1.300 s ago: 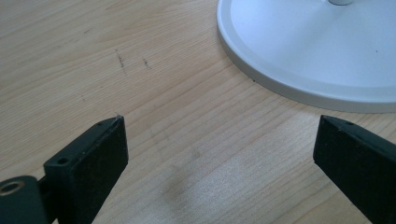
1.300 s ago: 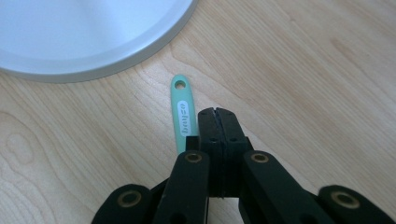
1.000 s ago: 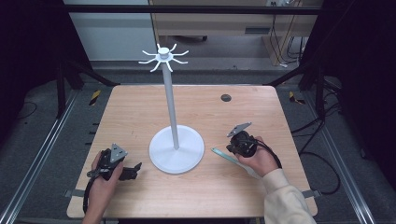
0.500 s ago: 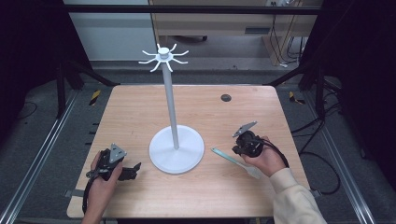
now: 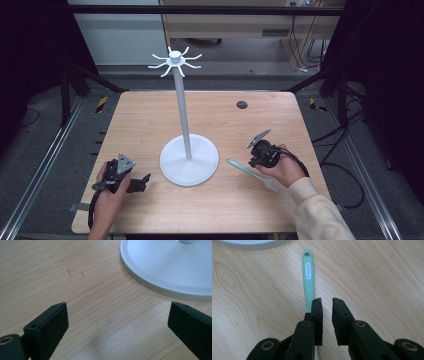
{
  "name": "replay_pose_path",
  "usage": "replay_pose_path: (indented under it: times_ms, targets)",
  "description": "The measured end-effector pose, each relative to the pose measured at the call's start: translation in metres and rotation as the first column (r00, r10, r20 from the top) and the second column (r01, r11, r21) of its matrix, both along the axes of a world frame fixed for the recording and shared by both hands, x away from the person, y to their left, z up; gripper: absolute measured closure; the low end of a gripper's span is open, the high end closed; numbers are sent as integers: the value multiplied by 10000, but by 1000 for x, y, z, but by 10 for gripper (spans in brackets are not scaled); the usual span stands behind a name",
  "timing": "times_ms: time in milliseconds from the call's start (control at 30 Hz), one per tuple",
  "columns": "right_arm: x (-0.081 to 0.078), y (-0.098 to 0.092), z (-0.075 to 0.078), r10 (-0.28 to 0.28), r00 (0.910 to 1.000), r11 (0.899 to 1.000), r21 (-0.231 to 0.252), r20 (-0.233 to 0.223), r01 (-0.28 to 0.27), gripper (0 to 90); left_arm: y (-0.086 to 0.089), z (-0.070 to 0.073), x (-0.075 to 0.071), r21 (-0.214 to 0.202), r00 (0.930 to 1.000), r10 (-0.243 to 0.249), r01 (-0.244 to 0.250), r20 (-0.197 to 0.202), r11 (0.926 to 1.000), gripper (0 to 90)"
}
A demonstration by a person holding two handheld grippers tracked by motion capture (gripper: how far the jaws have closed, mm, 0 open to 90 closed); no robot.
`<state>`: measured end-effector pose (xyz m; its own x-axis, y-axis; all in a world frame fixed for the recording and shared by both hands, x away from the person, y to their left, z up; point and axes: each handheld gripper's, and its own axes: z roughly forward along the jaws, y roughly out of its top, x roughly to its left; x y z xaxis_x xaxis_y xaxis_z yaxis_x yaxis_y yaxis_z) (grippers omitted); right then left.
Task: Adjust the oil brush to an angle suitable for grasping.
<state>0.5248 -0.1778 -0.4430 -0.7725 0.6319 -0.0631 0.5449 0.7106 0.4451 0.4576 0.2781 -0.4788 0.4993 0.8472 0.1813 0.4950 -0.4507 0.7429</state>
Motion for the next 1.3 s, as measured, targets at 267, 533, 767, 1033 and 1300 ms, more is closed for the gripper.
replay_pose_path:
  times_ms: [267,533,767,1033,1300]
  targets:
    - [-4,-2,-6,183,9991,9986,-491,-387,-202,764,0,0,0,48,10000,-5,5,-25,10000,28]
    - [-6,-1,-10,414,9960,9959,-773,-795,-475,751,-1,-1,0,45,10000,-16,16,-34,10000,28]
    - [-6,3,-15,542,9925,9921,-1068,-1098,-660,752,-1,-1,0,36,10000,-27,27,-35,10000,28]
    - [-3,6,-18,580,9886,9894,-1241,-1391,-755,754,-1,-1,0,40,10000,-39,39,-49,10000,28]
    - [-1,4,-20,611,9865,9884,-1286,-1521,-811,766,-1,-1,0,47,10000,-44,45,-50,10000,28]
